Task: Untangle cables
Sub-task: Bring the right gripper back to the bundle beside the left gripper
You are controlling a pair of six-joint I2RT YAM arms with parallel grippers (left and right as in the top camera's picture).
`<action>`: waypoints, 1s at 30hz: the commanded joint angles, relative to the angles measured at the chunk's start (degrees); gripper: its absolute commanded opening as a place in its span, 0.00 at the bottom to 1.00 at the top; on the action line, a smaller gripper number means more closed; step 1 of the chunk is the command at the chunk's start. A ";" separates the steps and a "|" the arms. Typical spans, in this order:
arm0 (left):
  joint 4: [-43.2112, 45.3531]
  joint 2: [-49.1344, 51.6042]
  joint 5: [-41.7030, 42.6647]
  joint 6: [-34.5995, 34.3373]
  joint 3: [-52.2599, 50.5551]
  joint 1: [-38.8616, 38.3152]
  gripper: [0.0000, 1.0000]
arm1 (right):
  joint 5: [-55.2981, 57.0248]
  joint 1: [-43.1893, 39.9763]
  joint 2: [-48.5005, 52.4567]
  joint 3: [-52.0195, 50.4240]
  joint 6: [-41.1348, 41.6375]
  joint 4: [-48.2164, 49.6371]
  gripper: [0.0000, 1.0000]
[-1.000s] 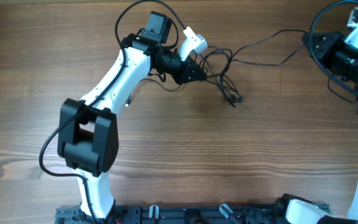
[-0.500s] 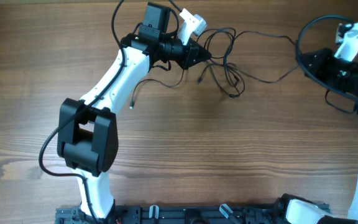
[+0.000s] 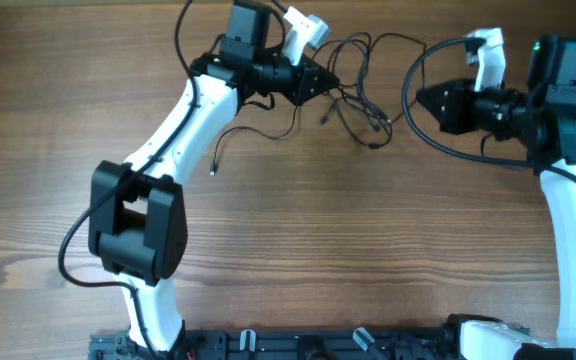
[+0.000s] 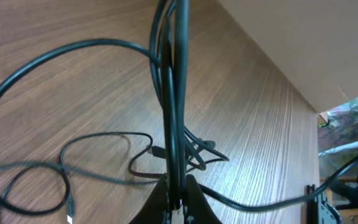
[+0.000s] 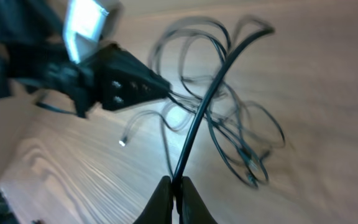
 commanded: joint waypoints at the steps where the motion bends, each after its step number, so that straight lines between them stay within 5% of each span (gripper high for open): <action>1: -2.78 -2.58 -0.35 0.11 0.00 0.55 0.04 | -17.53 -2.47 -0.55 0.55 3.93 8.52 0.04; 4: -3.63 -2.58 -0.59 0.33 -0.02 0.50 0.04 | -31.39 -4.44 -0.52 0.55 14.23 24.22 0.04; 8: -3.65 -2.58 -1.27 0.28 0.00 0.50 0.04 | -41.00 -5.99 -0.52 0.55 39.67 58.51 0.04; 13: -3.91 -2.58 -2.54 0.28 0.00 0.48 0.04 | -36.94 -7.87 -0.52 0.55 64.74 99.86 0.04; 16: -4.48 -2.58 -3.02 0.28 0.00 0.48 0.04 | -29.24 -9.88 -0.52 0.55 72.63 111.91 0.05; 19: -5.07 -2.58 -4.96 0.28 -0.02 0.48 0.04 | -23.23 -12.09 -0.52 0.55 71.43 109.09 0.05; 23: -6.03 -2.58 -7.45 0.28 -0.02 0.44 0.04 | -20.85 -14.67 -0.52 0.55 67.32 87.69 0.04; 30: -6.16 -2.58 -6.73 1.40 -0.02 0.15 0.04 | -21.57 -14.34 -0.50 0.55 31.56 38.53 0.06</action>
